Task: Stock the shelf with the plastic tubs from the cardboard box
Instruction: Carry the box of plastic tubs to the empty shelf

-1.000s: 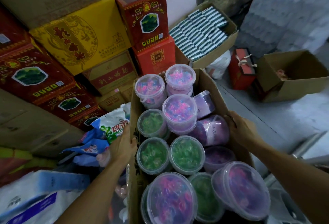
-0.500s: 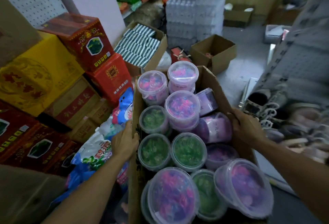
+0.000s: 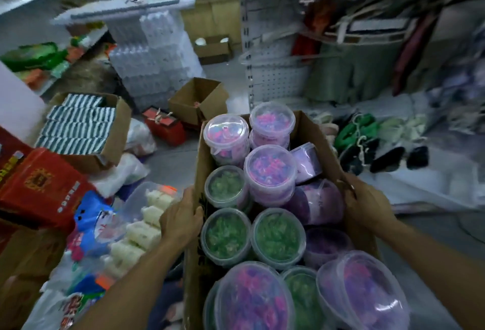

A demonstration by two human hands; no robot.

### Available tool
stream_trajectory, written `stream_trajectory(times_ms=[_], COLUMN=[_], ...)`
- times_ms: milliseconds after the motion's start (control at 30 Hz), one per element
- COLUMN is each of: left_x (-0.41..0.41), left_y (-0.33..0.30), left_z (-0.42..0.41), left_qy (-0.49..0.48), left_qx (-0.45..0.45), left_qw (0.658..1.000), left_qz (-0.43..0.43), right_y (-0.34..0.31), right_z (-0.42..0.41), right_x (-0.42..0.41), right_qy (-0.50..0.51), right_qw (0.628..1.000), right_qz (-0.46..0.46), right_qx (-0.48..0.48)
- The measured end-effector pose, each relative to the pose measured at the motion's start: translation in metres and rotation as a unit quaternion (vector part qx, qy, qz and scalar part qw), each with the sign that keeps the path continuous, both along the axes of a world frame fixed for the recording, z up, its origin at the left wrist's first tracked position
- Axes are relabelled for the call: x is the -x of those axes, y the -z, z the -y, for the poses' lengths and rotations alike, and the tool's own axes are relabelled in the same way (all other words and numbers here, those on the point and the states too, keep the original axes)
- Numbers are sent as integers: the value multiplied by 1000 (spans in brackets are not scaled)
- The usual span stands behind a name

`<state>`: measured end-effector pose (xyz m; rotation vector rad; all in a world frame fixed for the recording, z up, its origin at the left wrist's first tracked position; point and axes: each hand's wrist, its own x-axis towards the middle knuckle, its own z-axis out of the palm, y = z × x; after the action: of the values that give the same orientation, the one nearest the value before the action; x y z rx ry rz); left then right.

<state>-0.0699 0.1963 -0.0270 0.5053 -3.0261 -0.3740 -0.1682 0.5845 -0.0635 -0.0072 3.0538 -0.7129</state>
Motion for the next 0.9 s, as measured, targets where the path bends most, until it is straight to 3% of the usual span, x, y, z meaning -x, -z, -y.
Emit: stream_trajectory(times_ms=[467, 600, 800, 900], left_x=[95, 129, 197, 231], left_y=[5, -2, -14, -14], left_z=[-354, -457, -615, -696], left_qy=[237, 309, 414, 456], left_qx=[-16, -62, 6, -8], left_qw=[971, 948, 910, 890], left_qz=[-19, -30, -15, -6], right_y=[-26, -22, -23, -26], right_z=[-359, -446, -547, -599], right_x=[-88, -112, -137, -136], right_qy=[207, 288, 404, 442], right_qw=[977, 957, 914, 894], right_qz=[-35, -35, -48, -74], right_qx=[-34, -10, 3, -9])
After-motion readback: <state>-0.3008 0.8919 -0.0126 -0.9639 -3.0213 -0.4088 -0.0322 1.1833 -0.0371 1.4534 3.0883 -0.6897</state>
